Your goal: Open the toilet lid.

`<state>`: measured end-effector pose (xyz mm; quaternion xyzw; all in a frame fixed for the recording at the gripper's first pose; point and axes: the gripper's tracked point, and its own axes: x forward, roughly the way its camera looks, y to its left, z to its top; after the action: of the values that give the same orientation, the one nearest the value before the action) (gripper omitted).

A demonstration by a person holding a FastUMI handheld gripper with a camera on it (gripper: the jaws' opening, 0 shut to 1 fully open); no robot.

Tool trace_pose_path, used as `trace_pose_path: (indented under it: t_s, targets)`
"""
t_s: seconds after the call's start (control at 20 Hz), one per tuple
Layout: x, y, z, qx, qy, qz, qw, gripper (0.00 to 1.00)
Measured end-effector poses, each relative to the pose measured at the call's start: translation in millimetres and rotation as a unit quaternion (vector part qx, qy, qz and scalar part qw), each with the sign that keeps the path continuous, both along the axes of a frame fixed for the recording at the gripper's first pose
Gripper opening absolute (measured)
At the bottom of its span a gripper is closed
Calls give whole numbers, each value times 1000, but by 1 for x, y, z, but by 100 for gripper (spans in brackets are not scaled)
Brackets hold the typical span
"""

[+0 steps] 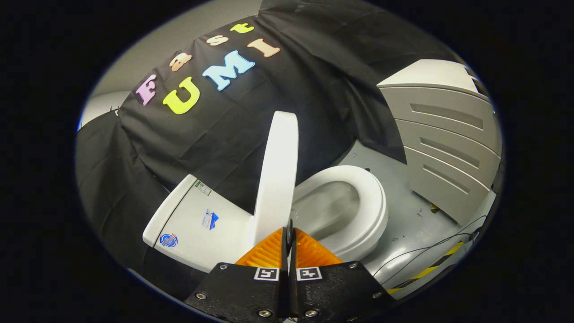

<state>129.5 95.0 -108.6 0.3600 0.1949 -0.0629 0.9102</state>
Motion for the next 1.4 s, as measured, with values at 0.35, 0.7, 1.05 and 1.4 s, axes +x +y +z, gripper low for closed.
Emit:
trace_pose_path:
  t_s: [0.35, 0.7, 1.05, 1.4]
  targets:
    - [4, 11, 14, -42, -7, 3, 999, 0]
    - [6, 23, 25, -74, -8, 7, 997, 0]
    - [10, 31, 36, -114, -16, 9, 993, 0]
    - [11, 41, 43, -171, -24, 15, 985, 0]
